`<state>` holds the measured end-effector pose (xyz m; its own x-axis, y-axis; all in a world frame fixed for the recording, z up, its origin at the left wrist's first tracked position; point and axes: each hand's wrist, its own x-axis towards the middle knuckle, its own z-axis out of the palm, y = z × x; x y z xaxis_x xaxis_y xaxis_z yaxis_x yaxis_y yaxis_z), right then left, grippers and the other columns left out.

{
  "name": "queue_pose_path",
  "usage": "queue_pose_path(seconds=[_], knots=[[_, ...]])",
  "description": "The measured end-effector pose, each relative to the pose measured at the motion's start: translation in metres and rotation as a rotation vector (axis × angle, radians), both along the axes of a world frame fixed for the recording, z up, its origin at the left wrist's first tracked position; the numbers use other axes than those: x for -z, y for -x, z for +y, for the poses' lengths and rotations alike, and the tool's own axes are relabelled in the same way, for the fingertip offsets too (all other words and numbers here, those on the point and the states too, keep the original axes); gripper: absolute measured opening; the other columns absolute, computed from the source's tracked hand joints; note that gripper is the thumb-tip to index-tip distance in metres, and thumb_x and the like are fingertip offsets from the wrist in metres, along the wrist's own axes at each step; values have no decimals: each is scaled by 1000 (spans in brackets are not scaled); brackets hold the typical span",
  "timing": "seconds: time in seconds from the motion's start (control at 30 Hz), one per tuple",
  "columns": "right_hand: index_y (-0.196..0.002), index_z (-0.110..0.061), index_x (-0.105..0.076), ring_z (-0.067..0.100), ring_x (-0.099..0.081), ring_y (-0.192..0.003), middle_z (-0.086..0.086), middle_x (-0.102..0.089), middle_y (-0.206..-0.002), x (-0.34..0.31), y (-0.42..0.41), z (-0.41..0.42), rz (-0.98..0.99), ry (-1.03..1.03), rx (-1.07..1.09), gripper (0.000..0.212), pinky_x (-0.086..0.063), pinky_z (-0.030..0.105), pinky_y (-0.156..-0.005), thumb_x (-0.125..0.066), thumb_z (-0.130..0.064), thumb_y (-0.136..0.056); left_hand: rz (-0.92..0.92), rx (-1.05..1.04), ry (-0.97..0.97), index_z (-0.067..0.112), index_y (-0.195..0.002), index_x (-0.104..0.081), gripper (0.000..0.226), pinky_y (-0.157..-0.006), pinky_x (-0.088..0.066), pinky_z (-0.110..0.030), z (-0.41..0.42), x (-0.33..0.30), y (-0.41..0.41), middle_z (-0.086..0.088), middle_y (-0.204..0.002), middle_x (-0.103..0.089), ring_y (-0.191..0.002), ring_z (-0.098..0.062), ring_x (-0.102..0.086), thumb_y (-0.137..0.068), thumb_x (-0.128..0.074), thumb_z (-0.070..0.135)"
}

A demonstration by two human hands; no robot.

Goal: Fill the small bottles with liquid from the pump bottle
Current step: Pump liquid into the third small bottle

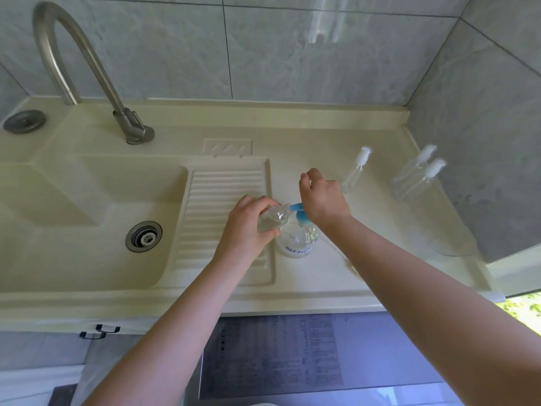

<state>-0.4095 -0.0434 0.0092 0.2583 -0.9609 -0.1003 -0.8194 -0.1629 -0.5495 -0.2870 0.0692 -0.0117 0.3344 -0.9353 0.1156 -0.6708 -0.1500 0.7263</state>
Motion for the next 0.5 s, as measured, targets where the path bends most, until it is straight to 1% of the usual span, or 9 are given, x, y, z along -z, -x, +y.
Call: queue_pose_path(seconds=[0.07, 0.17, 0.23, 0.33, 0.43, 0.5], knots=[[-113, -16, -48, 35, -56, -90, 13, -57, -100, 2, -2, 0, 10, 15, 4, 39, -51, 44, -80, -21, -41, -103, 3, 3, -2, 26, -107, -67, 46, -82, -40, -16, -1, 0, 0, 4, -99, -54, -87, -8, -54, -67, -84, 11], [-108, -19, -51, 36, -55, -88, 12, -61, -99, 5, -2, -4, -77, -43, 55, 37, -42, 38, -74, -27, -47, -101, 6, 7, 0, 25, -107, -68, 46, -81, -37, -12, -1, 2, -1, 4, -99, -54, -85, -6, -52, -67, -84, 9], [-111, -19, -52, 35, -55, -89, 12, -61, -103, 5, -2, -6, -91, -82, 49, 43, -44, 39, -77, -28, -52, -100, 7, 10, 0, 25, -106, -68, 46, -78, -34, -5, 0, 2, -1, 5, -99, -54, -83, -1, -50, -66, -84, 9], [-113, -19, -54, 36, -58, -95, 13, -61, -103, 1, -1, -7, -121, -132, 56, 49, -50, 44, -89, -30, -58, -98, 4, 14, 5, 25, -106, -67, 46, -78, -32, 0, 0, 2, -1, 6, -98, -53, -84, 7, -49, -67, -84, 8], [-112, -18, -53, 36, -59, -93, 13, -60, -100, 0, -2, -6, -80, -106, 36, 45, -51, 45, -88, -30, -54, -99, 7, 10, 6, 25, -106, -67, 45, -78, -33, -1, 0, 2, 0, 5, -99, -54, -83, 2, -50, -67, -84, 10], [-110, -15, -50, 37, -59, -90, 14, -60, -98, 3, -3, -5, -36, -52, 14, 37, -51, 43, -81, -29, -45, -102, 5, 4, 6, 25, -106, -67, 45, -78, -33, -3, -1, 2, 0, 5, -99, -54, -85, -5, -52, -67, -84, 10]])
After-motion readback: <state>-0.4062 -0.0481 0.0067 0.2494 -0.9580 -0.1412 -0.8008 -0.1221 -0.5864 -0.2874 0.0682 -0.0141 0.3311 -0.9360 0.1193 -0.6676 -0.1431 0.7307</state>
